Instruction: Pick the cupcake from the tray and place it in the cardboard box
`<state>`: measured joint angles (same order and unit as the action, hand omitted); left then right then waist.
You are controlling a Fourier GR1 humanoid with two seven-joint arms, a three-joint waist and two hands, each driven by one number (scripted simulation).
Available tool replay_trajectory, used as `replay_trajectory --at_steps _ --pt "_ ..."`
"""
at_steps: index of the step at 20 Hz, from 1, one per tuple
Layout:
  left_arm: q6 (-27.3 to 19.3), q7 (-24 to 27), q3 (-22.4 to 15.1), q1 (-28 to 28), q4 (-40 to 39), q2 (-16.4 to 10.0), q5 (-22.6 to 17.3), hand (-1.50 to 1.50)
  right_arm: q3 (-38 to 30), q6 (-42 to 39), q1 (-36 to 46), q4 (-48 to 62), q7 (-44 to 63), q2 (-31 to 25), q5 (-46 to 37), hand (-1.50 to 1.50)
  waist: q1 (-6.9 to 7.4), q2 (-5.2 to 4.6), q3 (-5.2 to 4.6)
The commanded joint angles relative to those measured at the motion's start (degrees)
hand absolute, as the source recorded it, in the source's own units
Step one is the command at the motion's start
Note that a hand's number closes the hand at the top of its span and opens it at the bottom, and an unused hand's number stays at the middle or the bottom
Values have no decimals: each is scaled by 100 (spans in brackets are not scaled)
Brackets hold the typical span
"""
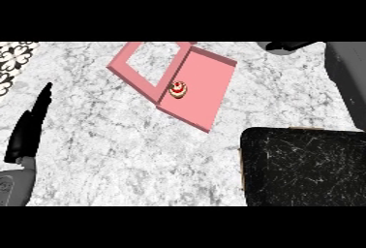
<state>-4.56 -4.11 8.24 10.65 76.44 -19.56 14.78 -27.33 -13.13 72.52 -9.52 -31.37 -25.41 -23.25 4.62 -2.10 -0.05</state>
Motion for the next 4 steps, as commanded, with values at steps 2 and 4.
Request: replay_trajectory --at_steps 2,4 --pt "-150 38 -82 -30 20 133 115 0 92 -701 -345 72 -286 -778 -124 -150 30 -58 27" --pt "120 -59 48 -17 137 -97 -57 0 237 -916 -471 40 -465 -926 -264 -150 4 2 27"
